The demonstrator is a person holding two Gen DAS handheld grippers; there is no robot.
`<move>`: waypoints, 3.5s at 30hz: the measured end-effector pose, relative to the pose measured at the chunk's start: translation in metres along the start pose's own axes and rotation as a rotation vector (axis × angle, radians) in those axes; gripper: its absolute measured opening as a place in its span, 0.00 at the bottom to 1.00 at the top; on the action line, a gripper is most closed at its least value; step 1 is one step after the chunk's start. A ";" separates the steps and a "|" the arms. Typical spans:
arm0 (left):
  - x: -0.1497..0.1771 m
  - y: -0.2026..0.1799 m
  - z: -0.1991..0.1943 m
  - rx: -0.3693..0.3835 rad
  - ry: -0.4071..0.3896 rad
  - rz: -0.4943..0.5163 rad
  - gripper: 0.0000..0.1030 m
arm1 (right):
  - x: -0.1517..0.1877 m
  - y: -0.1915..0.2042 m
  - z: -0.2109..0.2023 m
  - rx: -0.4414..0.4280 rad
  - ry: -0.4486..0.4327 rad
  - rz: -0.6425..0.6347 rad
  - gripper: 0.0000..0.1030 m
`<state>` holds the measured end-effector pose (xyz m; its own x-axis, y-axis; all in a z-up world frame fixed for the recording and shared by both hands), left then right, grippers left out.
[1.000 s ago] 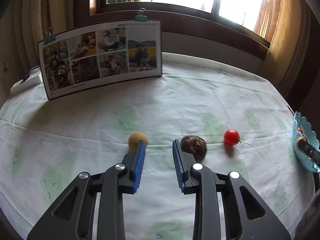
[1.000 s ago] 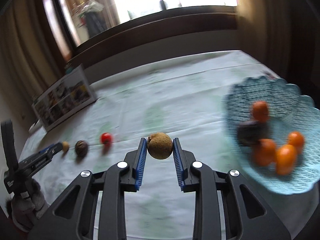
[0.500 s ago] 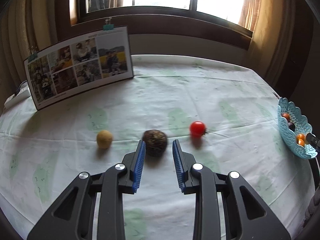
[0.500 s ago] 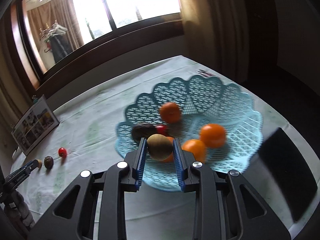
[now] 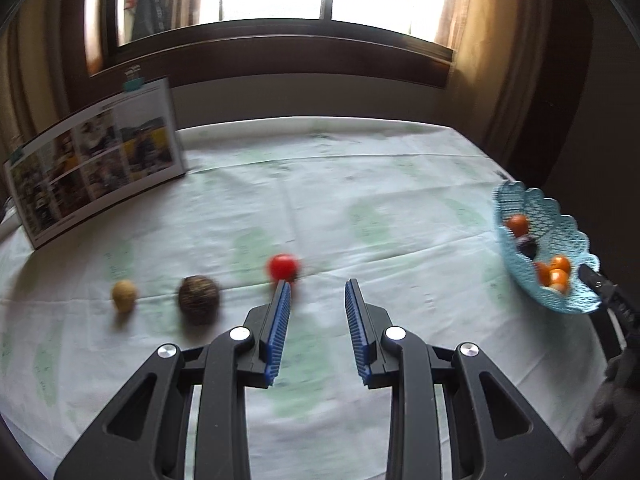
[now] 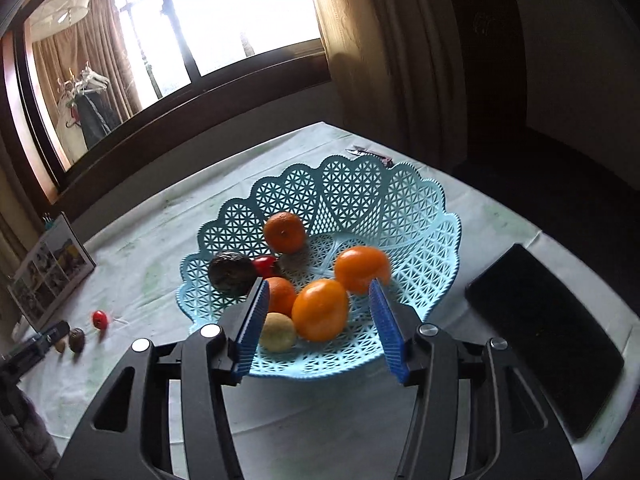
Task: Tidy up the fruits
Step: 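Carry the tan fruit held in the left tool into the blue basket and release it, then move the left tool back to the remaining tan fruit and grasp it, then carry the tan fruit into the blue basket and open the left tool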
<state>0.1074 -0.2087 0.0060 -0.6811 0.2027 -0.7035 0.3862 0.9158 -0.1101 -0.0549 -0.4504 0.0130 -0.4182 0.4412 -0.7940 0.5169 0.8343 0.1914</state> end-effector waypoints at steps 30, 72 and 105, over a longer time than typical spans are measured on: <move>-0.010 -0.206 0.029 0.358 0.041 0.225 0.36 | -0.004 -0.028 0.002 0.066 -0.106 0.049 0.54; 0.015 0.171 0.004 -0.261 0.015 -0.227 0.55 | -0.006 -0.016 -0.002 0.099 -0.134 -0.017 0.61; -0.034 -0.086 0.021 0.174 0.021 0.068 0.25 | -0.006 -0.020 0.001 0.087 -0.119 0.006 0.61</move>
<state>0.1109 -0.3016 0.0244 -0.6619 0.2710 -0.6989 0.5325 0.8262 -0.1839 -0.0622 -0.4704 0.0130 -0.3259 0.3997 -0.8567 0.5844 0.7976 0.1498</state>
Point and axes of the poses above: each gripper's, at about its wrist camera, not at the fingertips, and z roughly the way its jaws point, y to its left, x to its underside, the point moved 9 cm from there along z, roughly the way its jaws point, and after that the axes turned 2 degrees about -z, right-handed, at the moved point
